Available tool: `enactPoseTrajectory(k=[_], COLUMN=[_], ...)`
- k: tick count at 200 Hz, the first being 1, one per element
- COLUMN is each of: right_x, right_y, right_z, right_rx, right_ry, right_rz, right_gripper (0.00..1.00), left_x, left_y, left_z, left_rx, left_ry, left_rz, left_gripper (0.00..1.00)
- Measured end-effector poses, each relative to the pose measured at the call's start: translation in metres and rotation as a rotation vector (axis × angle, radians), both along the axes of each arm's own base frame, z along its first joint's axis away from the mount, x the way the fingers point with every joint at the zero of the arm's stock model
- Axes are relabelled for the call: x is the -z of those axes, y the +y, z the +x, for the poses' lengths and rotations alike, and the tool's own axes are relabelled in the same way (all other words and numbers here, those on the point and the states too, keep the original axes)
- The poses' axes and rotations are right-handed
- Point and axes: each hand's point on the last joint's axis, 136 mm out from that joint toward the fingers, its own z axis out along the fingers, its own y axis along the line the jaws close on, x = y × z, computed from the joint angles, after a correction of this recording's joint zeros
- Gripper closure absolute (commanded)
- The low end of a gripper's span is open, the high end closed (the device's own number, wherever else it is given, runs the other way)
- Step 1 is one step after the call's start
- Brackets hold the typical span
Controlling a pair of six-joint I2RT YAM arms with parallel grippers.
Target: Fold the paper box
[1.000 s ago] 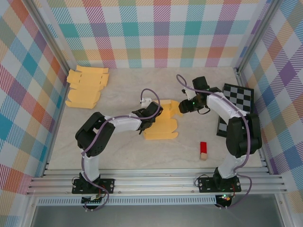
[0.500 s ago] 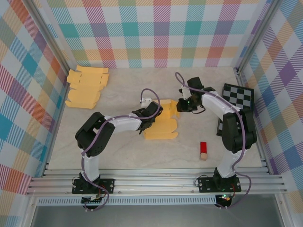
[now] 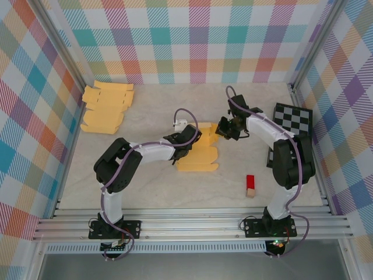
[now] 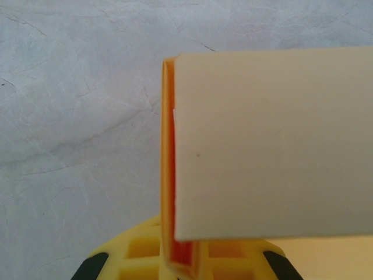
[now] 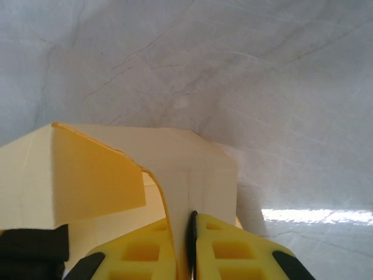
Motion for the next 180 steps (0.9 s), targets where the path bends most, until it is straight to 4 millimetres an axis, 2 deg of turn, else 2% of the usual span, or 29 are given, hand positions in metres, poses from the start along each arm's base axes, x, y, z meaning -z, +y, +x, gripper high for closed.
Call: enactPoseTrajectory(k=[45, 89, 138, 180], right_x=[-0.002, -0.001, 0.0, 0.003], right_y=[0.017, 0.033, 0.04, 0.046], right_z=[-0.01, -0.021, -0.019, -0.022], right_rx=[0.114, 0.078, 0.032, -0.083], right_ry=[0.021, 0.024, -0.017, -0.107], right_rz=[-0.022, -0.043, -0.036, -0.038], right_gripper=[0.83, 0.73, 0.73, 0.61], left_x=[0.002, 0.004, 0.004, 0.004], left_y=[0.0, 0.0, -0.001, -0.001], left_z=[-0.001, -0.003, -0.003, -0.003], left_rx=[-0.02, -0.033, -0.034, -0.033], left_ry=[0.005, 0.013, 0.013, 0.013], left_rz=[0.009, 0.002, -0.001, -0.002], left_gripper=[1.0, 1.0, 1.0, 1.0])
